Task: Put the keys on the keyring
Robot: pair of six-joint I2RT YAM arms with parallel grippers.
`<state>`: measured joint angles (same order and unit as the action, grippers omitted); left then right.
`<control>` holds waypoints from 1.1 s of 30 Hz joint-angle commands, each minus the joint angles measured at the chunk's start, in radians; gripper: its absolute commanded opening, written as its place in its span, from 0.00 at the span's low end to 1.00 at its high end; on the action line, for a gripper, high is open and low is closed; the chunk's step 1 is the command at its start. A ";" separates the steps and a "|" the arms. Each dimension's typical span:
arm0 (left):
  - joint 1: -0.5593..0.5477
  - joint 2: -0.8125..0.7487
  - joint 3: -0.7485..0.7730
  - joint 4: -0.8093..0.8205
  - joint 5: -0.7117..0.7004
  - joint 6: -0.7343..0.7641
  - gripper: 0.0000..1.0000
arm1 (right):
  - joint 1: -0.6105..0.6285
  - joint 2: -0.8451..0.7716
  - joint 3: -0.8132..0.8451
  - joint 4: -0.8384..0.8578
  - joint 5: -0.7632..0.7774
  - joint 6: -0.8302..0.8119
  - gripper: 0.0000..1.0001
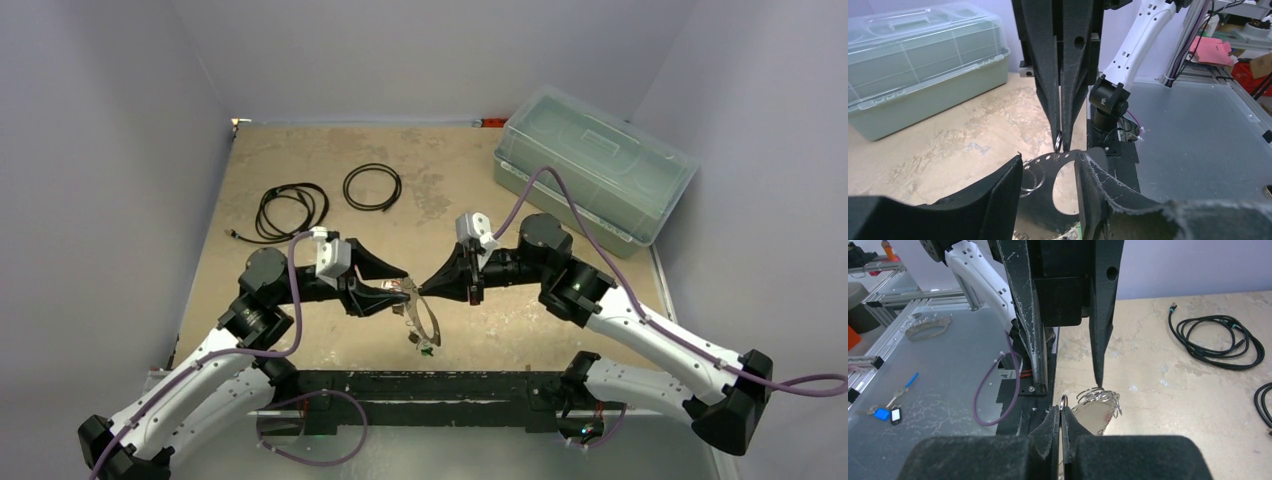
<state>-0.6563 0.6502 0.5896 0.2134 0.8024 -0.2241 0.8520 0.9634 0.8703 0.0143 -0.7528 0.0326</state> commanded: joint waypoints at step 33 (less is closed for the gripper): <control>-0.041 0.034 0.003 0.007 0.024 0.073 0.00 | 0.084 0.041 0.088 0.094 0.007 -0.056 0.00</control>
<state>-0.6895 0.6914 0.5804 0.2409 0.8516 -0.2131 0.9047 1.0035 0.9012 0.0059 -0.7422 -0.0158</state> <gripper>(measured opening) 0.014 0.006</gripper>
